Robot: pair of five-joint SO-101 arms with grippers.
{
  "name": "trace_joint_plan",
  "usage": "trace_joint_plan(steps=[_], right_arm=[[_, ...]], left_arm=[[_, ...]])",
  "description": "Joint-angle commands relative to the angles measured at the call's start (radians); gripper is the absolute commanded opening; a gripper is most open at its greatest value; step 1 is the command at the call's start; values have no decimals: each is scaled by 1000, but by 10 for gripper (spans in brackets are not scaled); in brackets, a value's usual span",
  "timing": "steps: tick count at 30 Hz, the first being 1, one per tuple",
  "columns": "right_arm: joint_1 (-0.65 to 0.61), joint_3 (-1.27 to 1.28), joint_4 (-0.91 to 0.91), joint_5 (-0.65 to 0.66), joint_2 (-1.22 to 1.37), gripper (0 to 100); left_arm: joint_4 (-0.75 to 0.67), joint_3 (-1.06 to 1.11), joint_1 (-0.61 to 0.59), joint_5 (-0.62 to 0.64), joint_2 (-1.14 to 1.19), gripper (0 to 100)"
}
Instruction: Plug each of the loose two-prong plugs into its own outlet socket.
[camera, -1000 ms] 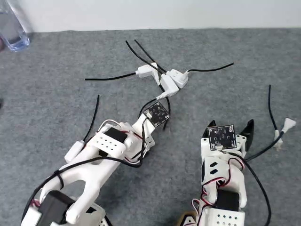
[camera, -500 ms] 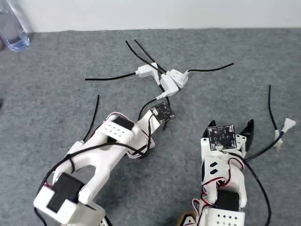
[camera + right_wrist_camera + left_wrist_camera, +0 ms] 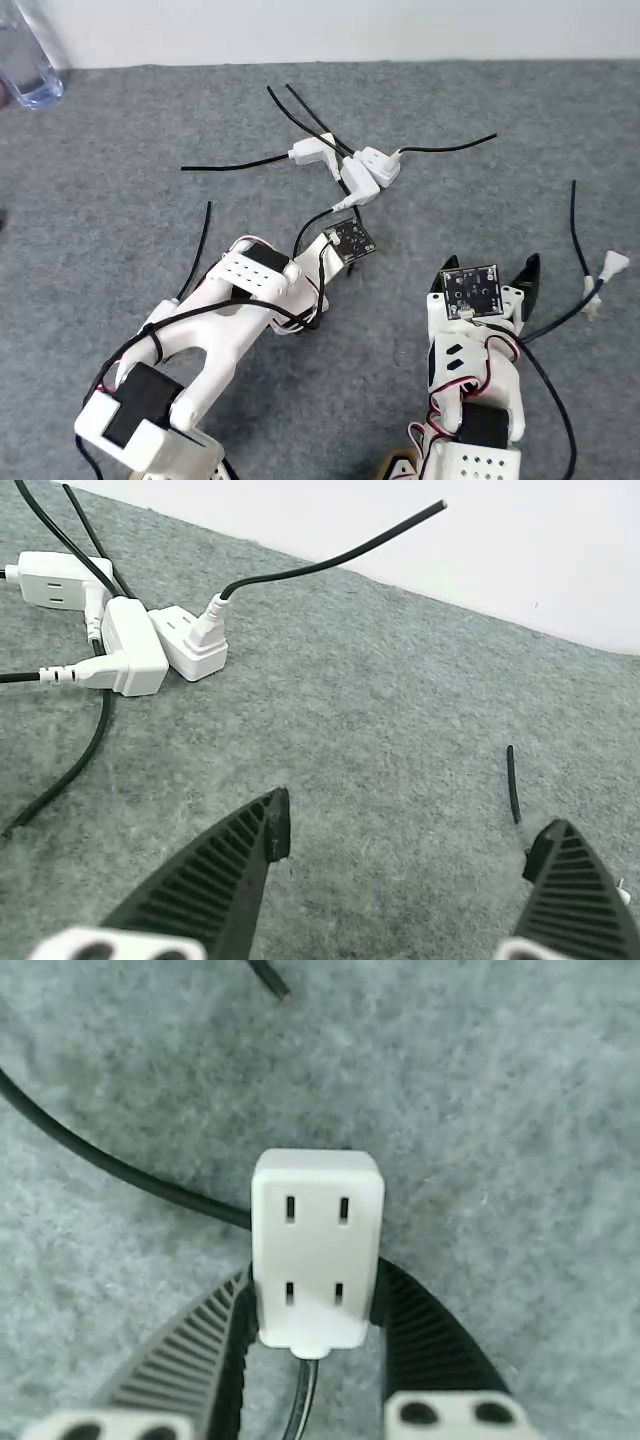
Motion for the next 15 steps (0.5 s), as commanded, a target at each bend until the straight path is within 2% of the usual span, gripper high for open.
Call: trace_joint_plan(steps=[1, 5, 7, 9, 15], right_arm=[[-5, 17, 1, -3, -7, 368], [-5, 17, 1, -3, -7, 368], [-5, 17, 1, -3, -7, 368], [-4, 17, 1, -3, -7, 368], [-1, 17, 1, -3, -7, 368]], left_arm=[[95, -87, 11, -46, -3, 13], [224, -165, 68, -52, -3, 13], [261, -182, 98, -95, -3, 13], [275, -182, 124, -133, -3, 13], [273, -140, 163, -140, 0, 13]])
